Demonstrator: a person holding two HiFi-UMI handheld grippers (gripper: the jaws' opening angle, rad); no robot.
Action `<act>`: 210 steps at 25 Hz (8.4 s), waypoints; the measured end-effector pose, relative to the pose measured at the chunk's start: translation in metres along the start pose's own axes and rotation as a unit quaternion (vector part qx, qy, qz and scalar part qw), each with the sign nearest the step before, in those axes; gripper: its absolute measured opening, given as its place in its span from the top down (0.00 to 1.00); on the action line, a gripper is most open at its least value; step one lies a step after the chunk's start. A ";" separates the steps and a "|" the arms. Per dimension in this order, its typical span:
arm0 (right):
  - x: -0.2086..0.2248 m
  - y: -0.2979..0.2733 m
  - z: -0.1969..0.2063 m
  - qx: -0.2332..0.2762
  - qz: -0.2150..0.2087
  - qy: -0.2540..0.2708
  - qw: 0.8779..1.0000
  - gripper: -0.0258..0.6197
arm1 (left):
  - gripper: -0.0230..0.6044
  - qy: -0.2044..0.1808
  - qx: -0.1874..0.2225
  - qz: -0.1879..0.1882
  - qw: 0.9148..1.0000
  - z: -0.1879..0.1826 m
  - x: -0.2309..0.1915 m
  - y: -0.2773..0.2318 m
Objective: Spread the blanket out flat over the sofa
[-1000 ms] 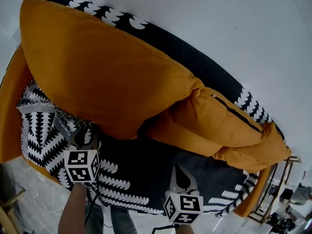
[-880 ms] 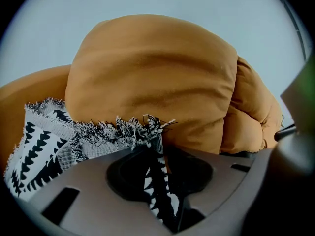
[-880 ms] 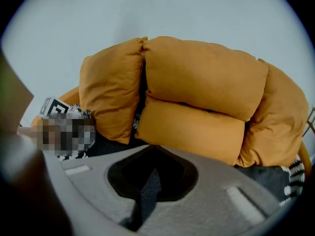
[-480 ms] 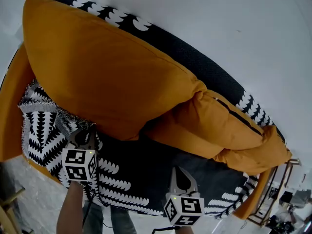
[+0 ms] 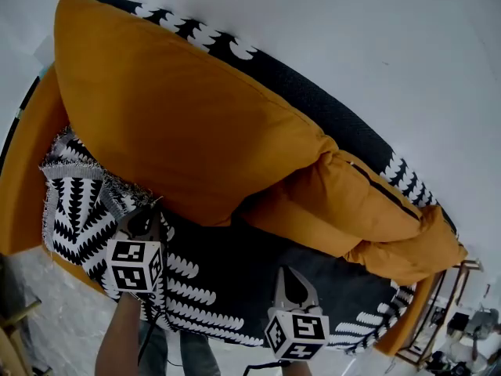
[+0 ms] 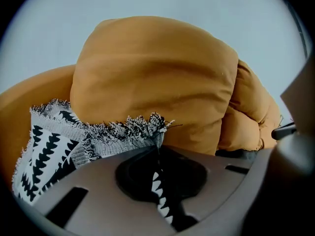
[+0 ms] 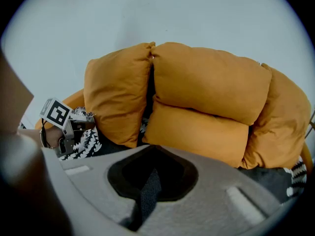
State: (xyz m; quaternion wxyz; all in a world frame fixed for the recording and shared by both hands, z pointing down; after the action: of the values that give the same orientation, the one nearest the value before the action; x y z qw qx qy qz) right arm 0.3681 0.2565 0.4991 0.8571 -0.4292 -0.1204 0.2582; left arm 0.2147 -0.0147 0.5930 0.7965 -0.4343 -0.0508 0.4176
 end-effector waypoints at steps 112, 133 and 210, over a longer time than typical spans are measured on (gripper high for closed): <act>-0.375 0.104 -0.058 0.040 -0.180 0.232 0.955 0.95 | 0.94 0.113 0.070 -0.147 0.980 0.088 -0.239 0.388; -0.429 0.094 -0.059 0.026 -0.190 0.266 0.945 0.95 | 0.94 0.169 0.055 -0.171 0.969 0.120 -0.286 0.399; -0.386 0.262 -0.170 0.124 -0.241 0.265 0.925 0.95 | 0.81 0.263 0.215 -0.252 0.906 0.022 -0.179 0.606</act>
State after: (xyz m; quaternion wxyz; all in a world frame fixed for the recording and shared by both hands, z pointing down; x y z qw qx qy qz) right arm 0.0288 0.0623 0.1938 0.9403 -0.3306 0.0443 -0.0668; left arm -0.2864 0.0386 0.2120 0.9337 -0.3191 0.1440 0.0745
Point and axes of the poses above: the fingertips, and each gripper's own axes: y backward along the fingers, x to its right, z out of its underside, the point moved 6 cm from there along y, backward along the fingers, and after that the axes turned 6 degrees about y, right-handed, at the moved point
